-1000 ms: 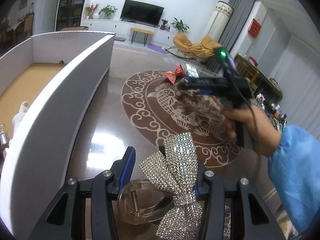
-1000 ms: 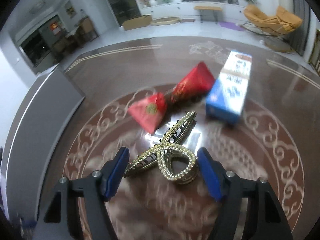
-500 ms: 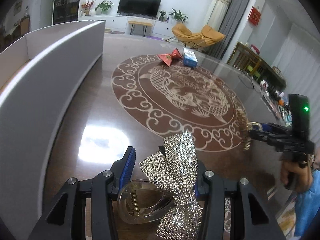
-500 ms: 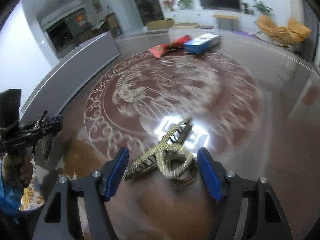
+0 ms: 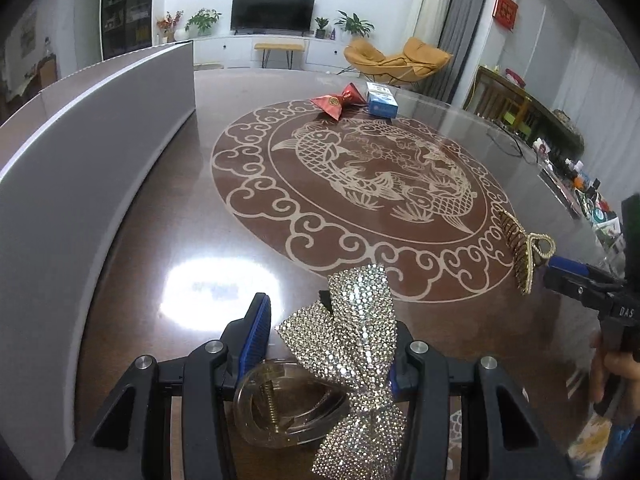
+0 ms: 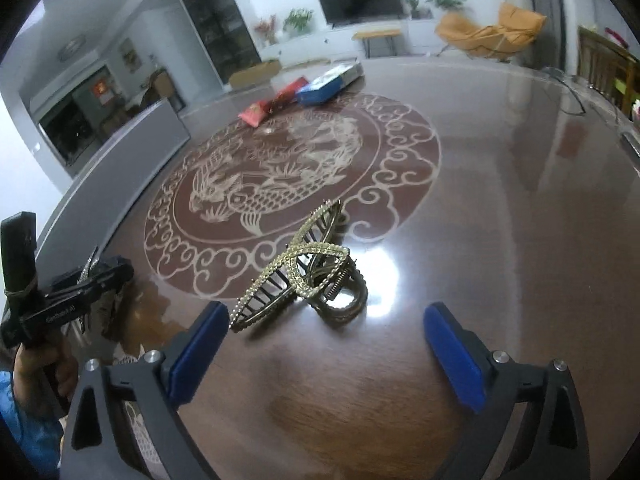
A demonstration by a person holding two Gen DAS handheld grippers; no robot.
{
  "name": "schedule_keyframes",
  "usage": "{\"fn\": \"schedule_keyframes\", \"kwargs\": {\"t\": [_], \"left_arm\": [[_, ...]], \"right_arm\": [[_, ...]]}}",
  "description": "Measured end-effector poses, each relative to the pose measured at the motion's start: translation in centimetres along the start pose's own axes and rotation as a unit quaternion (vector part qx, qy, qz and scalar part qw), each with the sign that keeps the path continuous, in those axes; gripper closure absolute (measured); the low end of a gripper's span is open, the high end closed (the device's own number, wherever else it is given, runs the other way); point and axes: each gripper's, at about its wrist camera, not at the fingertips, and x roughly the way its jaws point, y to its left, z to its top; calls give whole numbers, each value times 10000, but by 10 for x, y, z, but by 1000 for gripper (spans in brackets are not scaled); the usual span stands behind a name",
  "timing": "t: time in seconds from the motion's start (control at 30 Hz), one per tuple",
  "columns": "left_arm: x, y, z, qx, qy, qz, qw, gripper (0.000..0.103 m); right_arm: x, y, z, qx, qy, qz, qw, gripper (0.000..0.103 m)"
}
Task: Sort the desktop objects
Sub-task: 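Lift the gold claw clip with the right gripper while the left gripper holds the bow, then carry the gold claw clip over the table with the right gripper while the left holds the bow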
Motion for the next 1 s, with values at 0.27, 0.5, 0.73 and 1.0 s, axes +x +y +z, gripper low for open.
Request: {"fn": "schedule_keyframes", "kwargs": {"t": [0.27,0.5,0.73,1.0], "left_arm": [[-2,-1,-3,18,-118,55,9999,56],[-2,-1,-3,-1,-140,45,9999,56],[-3,-1,-4,-17,-148,26,9999,56],[-3,-1,-4,-33,-156,8,9999,56]], "right_arm": [[-22,3,-8,-95,-598,179,9980,4],[-20,3,-5,-45,-655,82,9978,4],[-23,2,-6,-29,-675,119,9976,4],[-20,8,-6,-269,-566,363,9974,4]]}}
